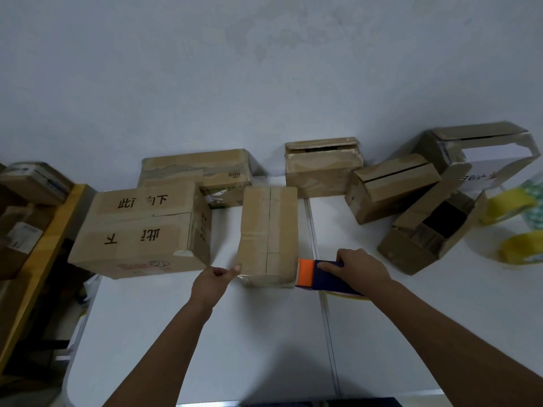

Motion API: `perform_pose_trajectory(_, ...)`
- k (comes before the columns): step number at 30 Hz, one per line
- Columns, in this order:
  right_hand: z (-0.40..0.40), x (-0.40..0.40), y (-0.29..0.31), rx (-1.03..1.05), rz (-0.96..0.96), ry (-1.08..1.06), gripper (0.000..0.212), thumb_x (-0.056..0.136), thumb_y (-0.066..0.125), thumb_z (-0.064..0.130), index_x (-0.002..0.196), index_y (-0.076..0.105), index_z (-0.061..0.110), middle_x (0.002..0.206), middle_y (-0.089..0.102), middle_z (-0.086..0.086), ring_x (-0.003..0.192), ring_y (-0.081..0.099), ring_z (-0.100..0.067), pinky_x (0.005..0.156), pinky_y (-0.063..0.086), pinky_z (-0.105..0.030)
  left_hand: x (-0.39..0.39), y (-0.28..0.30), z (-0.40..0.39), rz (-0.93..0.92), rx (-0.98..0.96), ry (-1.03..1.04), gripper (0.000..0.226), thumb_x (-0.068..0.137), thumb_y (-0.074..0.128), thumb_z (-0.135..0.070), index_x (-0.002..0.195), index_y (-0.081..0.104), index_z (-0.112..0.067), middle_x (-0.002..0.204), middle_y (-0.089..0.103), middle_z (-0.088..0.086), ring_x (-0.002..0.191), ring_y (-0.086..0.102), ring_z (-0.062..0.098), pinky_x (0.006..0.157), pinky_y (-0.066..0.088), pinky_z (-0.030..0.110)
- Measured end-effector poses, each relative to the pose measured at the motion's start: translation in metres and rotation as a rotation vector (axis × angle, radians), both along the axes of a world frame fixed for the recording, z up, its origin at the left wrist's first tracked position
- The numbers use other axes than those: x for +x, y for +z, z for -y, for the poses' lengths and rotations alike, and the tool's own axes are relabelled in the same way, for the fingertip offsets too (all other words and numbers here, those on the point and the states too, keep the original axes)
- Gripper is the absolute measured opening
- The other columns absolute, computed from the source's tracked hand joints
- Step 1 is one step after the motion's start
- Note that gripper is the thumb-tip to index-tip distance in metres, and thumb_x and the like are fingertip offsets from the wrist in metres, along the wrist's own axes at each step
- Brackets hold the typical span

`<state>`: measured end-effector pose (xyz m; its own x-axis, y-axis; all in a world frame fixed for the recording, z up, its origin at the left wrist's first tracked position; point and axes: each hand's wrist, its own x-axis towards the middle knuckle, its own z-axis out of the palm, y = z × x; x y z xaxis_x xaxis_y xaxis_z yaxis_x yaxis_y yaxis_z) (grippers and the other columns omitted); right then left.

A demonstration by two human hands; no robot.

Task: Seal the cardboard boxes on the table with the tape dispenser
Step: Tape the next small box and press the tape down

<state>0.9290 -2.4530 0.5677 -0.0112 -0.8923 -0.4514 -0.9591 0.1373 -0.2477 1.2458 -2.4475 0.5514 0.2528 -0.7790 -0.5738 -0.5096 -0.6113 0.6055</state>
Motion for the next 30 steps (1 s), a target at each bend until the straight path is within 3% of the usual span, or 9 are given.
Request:
perform_pose_trajectory(3, -0.002, 0.001, 0.000, -0.004, -0.007, -0.004, 0.058, 0.087, 0.043, 0.072, 0.097, 0.058, 0.017, 0.090, 0.063, -0.003, 0.078, 0.061, -0.017, 0.074, 0.053, -0.031, 0.004, 0.009, -0.004, 0.243, -0.068, -0.125, 0.056, 0.099, 0.045, -0.052, 0.128, 0.058, -0.006, 0.121, 0.067, 0.010, 0.108, 0.064, 0.028, 0.098, 0.046, 0.039)
perform_pose_trajectory(7, -0.001, 0.001, 0.001, -0.003, -0.014, -0.003, 0.056, 0.088, 0.043, 0.071, 0.096, 0.056, 0.017, 0.091, 0.062, -0.003, 0.079, 0.061, -0.017, 0.075, 0.053, -0.031, 0.020, 0.013, -0.022, 0.378, -0.241, -0.244, 0.048, 0.104, 0.045, -0.031, 0.145, 0.042, -0.007, 0.135, 0.060, 0.014, 0.117, 0.061, 0.033, 0.102, 0.046, 0.041)
perform_pose_trajectory(11, 0.000, 0.002, 0.005, -0.005, -0.026, 0.026, 0.052, 0.089, 0.043, 0.070, 0.092, 0.052, 0.018, 0.089, 0.061, -0.003, 0.076, 0.058, -0.017, 0.071, 0.049, -0.029, -0.004, 0.012, -0.031, 0.405, -0.703, -0.854, 0.048, 0.106, 0.040, -0.025, 0.153, 0.034, -0.020, 0.159, 0.029, -0.002, 0.148, 0.024, 0.014, 0.119, 0.013, 0.026)
perform_pose_trajectory(14, -0.001, 0.001, 0.005, -0.005, -0.024, 0.021, 0.056, 0.089, 0.043, 0.069, 0.099, 0.058, 0.016, 0.094, 0.064, -0.005, 0.080, 0.061, -0.018, 0.075, 0.053, -0.031, -0.020, -0.001, -0.027, 0.460, -0.593, -1.155, 0.052, 0.108, 0.027, -0.030, 0.157, 0.010, -0.026, 0.161, -0.003, -0.013, 0.151, -0.009, 0.008, 0.119, -0.015, 0.023)
perform_pose_trajectory(17, -0.005, 0.001, 0.001, -0.003, -0.019, 0.011, 0.056, 0.089, 0.043, 0.069, 0.098, 0.058, 0.016, 0.092, 0.064, -0.005, 0.079, 0.061, -0.019, 0.073, 0.052, -0.031, -0.011, -0.011, -0.020, 0.483, -0.535, -1.245, 0.055, 0.109, 0.027, -0.030, 0.158, 0.004, -0.026, 0.162, -0.008, -0.012, 0.150, -0.015, 0.008, 0.119, -0.014, 0.024)
perform_pose_trajectory(19, -0.006, 0.001, 0.000, -0.004, -0.009, 0.002, 0.055, 0.089, 0.043, 0.069, 0.096, 0.057, 0.016, 0.089, 0.062, -0.004, 0.077, 0.061, -0.018, 0.073, 0.051, -0.030, -0.006, -0.006, -0.011, 0.436, -0.548, -1.275, 0.053, 0.108, 0.031, -0.034, 0.158, 0.015, -0.025, 0.163, 0.005, -0.012, 0.151, -0.004, 0.008, 0.121, -0.005, 0.024)
perform_pose_trajectory(22, -0.007, 0.001, -0.001, -0.007, 0.004, -0.008, 0.055, 0.088, 0.043, 0.070, 0.096, 0.056, 0.017, 0.090, 0.063, -0.004, 0.077, 0.061, -0.018, 0.074, 0.053, -0.031, -0.015, 0.011, 0.010, 0.377, -0.596, -1.233, 0.043, 0.106, 0.036, -0.038, 0.144, 0.051, -0.024, 0.154, 0.041, -0.009, 0.142, 0.036, 0.013, 0.117, 0.030, 0.030)
perform_pose_trajectory(24, -0.007, 0.000, -0.002, -0.006, 0.016, -0.015, 0.053, 0.088, 0.045, 0.069, 0.095, 0.055, 0.018, 0.089, 0.062, -0.002, 0.076, 0.061, -0.016, 0.070, 0.051, -0.028, -0.036, 0.016, 0.026, 0.382, -0.580, -1.199, 0.040, 0.106, 0.035, -0.037, 0.140, 0.054, -0.025, 0.149, 0.045, -0.010, 0.134, 0.043, 0.013, 0.110, 0.038, 0.033)
perform_pose_trajectory(30, -0.009, -0.006, -0.006, 0.015, 0.057, -0.041, 0.052, 0.087, 0.046, 0.071, 0.096, 0.055, 0.020, 0.091, 0.063, -0.001, 0.077, 0.061, -0.015, 0.070, 0.052, -0.027, -0.080, -0.013, 0.038, 0.567, -0.493, -1.292, 0.056, 0.104, 0.008, -0.052, 0.157, 0.003, -0.035, 0.162, -0.013, -0.013, 0.150, -0.020, 0.018, 0.121, -0.014, 0.045)
